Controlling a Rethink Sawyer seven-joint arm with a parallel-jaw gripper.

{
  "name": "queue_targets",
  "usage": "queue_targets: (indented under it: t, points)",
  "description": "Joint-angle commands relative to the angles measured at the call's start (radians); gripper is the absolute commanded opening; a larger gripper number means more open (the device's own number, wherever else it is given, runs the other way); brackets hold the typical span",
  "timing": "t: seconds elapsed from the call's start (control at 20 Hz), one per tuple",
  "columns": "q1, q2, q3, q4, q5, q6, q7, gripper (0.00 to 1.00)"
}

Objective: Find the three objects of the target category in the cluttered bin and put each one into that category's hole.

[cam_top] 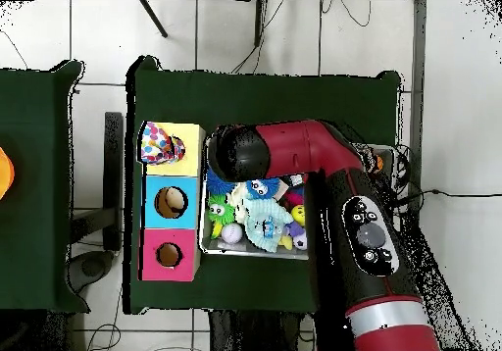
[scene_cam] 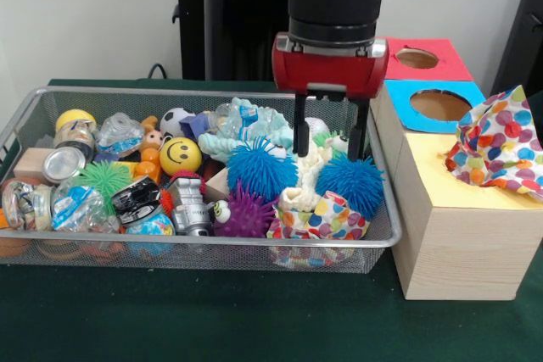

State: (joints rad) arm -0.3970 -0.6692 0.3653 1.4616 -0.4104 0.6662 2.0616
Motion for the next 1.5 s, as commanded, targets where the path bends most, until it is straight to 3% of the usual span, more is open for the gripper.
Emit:
queue_targets:
  t: [0.05, 0.75, 1.5]
  points:
    - [-0.002, 0.076, 0.042, 0.051, -0.073, -0.048, -0.118, 1.00]
    - [0.029, 0.139, 0.016, 0.021, -0.123, -0.096, -0.063, 1.00]
    - [0.044, 0.261, 0.004, -0.098, -0.159, -0.128, -0.055, 1.00]
